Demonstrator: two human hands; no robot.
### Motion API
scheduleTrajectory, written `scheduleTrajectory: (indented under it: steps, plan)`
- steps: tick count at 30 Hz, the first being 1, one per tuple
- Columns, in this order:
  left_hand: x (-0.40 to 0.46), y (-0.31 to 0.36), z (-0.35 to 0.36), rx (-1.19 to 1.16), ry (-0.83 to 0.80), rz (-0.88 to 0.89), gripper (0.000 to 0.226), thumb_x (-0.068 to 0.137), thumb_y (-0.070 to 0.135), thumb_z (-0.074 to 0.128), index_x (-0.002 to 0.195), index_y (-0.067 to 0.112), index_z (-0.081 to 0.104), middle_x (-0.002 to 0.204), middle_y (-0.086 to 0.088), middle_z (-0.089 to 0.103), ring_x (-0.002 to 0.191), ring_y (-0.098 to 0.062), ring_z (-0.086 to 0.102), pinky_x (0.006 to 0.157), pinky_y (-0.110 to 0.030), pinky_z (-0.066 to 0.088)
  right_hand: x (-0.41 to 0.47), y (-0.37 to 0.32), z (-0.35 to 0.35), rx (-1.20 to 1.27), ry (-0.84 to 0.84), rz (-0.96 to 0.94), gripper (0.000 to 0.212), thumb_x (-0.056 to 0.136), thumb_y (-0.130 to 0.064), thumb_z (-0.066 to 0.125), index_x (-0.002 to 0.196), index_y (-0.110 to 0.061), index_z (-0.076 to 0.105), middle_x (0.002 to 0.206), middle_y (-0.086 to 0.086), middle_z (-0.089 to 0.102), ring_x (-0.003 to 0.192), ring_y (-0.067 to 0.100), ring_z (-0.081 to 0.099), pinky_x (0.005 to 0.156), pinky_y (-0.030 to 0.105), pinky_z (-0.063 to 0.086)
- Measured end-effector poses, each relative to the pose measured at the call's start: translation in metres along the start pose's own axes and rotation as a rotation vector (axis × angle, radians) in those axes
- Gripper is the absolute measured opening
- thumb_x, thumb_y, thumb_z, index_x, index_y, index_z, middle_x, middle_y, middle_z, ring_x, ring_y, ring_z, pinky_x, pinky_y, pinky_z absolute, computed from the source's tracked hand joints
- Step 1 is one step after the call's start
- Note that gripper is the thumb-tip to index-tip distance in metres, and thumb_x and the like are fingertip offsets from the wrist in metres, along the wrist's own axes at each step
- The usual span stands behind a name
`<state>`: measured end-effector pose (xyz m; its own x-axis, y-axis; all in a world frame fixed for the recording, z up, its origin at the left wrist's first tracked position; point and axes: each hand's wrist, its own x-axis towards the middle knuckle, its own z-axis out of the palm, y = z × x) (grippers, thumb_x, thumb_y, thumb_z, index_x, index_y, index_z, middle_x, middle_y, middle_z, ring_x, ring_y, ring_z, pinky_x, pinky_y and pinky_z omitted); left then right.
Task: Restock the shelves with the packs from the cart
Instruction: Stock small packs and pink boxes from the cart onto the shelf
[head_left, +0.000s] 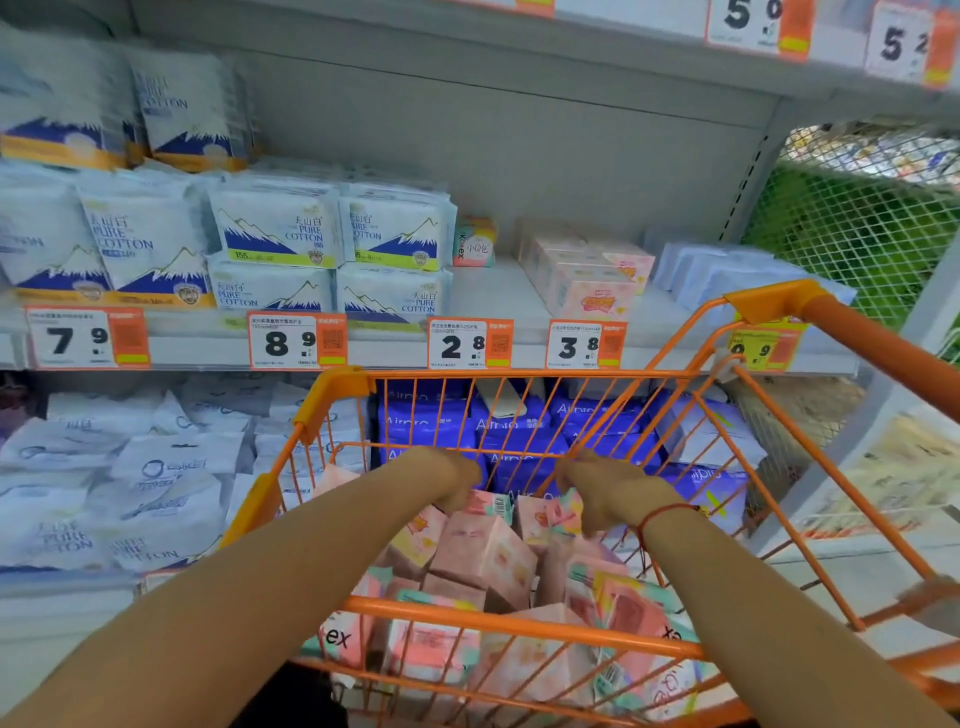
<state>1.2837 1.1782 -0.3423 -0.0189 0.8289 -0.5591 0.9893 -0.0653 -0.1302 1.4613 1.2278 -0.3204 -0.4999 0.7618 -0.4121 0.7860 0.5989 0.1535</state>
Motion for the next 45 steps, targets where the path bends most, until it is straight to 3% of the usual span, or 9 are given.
scheduleTrajectory:
  steps: [4, 9, 13, 18, 21, 24, 30, 38, 45]
  plan:
    - [0.001, 0.0, 0.005, 0.06, 0.081, 0.032, 0.054, 0.095, 0.007, 0.044, 0.146, 0.02, 0.033, 0.14, -0.009, 0.047, 0.122, -0.03, 0.049, 0.091, -0.036, 0.043, 0.008, 0.007, -0.001, 0.205, -0.011, 0.016, 0.056, 0.084, -0.027, 0.068, 0.132, -0.015, 0.043, 0.131, 0.012, 0.05, 0.117, 0.03, 0.052, 0.09, 0.035, 0.044]
    - [0.007, -0.008, 0.017, -0.112, 0.095, 0.03, 0.04, 0.096, 0.035, 0.046, 0.13, 0.013, 0.052, 0.124, -0.01, 0.059, 0.113, -0.032, 0.055, 0.086, -0.034, 0.044, 0.015, -0.005, -0.013, 0.735, 0.094, 0.012, 0.032, 0.081, -0.042, 0.06, 0.069, -0.016, 0.047, 0.071, 0.002, 0.045, 0.067, 0.02, 0.042, 0.06, 0.029, 0.032]
    - [0.01, -0.009, 0.021, -0.251, 0.078, 0.092, 0.038, 0.089, 0.039, 0.061, 0.116, 0.012, 0.057, 0.113, -0.008, 0.059, 0.103, -0.03, 0.057, 0.081, -0.034, 0.045, 0.016, 0.004, -0.018, 1.019, 0.087, 0.114, 0.064, 0.072, -0.067, 0.039, 0.101, -0.013, 0.054, 0.104, 0.006, 0.052, 0.089, 0.025, 0.054, 0.078, 0.031, 0.039]
    - [0.012, 0.004, 0.025, -0.303, 0.02, 0.116, 0.038, 0.089, 0.026, 0.063, 0.062, 0.015, 0.039, 0.075, -0.009, 0.051, 0.068, -0.025, 0.044, 0.062, -0.032, 0.035, 0.014, 0.009, -0.017, 0.959, 0.014, 0.168, 0.051, 0.082, -0.062, 0.043, 0.101, -0.014, 0.048, 0.106, 0.008, 0.047, 0.088, 0.026, 0.048, 0.074, 0.029, 0.042]
    - [-0.003, 0.002, 0.001, -0.461, 0.009, 0.115, 0.019, 0.09, 0.016, 0.062, 0.082, 0.006, 0.048, 0.08, -0.01, 0.046, 0.068, -0.024, 0.04, 0.052, -0.027, 0.032, 0.008, 0.01, -0.025, 0.983, 0.064, 0.16, 0.057, 0.09, -0.061, 0.038, 0.11, -0.011, 0.056, 0.114, 0.012, 0.051, 0.103, 0.028, 0.052, 0.085, 0.034, 0.037]
    - [-0.025, -0.011, -0.027, -0.842, 0.002, 0.076, 0.032, 0.092, 0.011, 0.059, 0.122, 0.009, 0.048, 0.089, -0.004, 0.051, 0.073, -0.017, 0.052, 0.064, -0.024, 0.05, -0.005, 0.005, -0.037, 0.804, 0.279, 0.131, 0.046, 0.091, -0.06, 0.037, 0.069, -0.02, 0.04, 0.077, 0.004, 0.044, 0.069, 0.023, 0.046, 0.067, 0.032, 0.033]
    - [-0.082, -0.052, -0.053, -1.511, -0.185, 0.192, 0.016, 0.092, 0.017, 0.053, 0.106, 0.021, 0.058, 0.086, 0.003, 0.07, 0.073, -0.011, 0.063, 0.066, -0.021, 0.054, -0.013, -0.006, -0.067, 1.168, 0.654, 0.041, 0.048, 0.087, -0.054, 0.048, 0.074, -0.007, 0.05, 0.073, 0.012, 0.049, 0.073, 0.032, 0.05, 0.072, 0.034, 0.042]
    - [-0.101, -0.059, -0.048, -2.199, 0.019, 0.195, 0.035, 0.096, 0.043, 0.041, 0.099, 0.019, 0.066, 0.084, -0.004, 0.072, 0.06, -0.015, 0.067, 0.041, -0.016, 0.045, -0.029, -0.011, -0.081, 2.106, 0.354, -0.281, 0.016, 0.092, -0.029, 0.048, 0.097, -0.021, 0.061, 0.09, 0.0, 0.067, 0.082, 0.015, 0.064, 0.062, 0.027, 0.052]
    - [-0.096, -0.042, -0.059, -2.276, 0.256, 0.113, 0.061, 0.09, 0.063, 0.031, 0.111, 0.012, 0.058, 0.08, -0.011, 0.072, 0.057, -0.018, 0.07, 0.036, -0.017, 0.048, -0.026, -0.019, -0.082, 1.998, 0.616, -0.261, 0.03, 0.092, -0.028, 0.056, 0.119, -0.015, 0.056, 0.118, 0.007, 0.064, 0.107, 0.022, 0.062, 0.079, 0.038, 0.056]
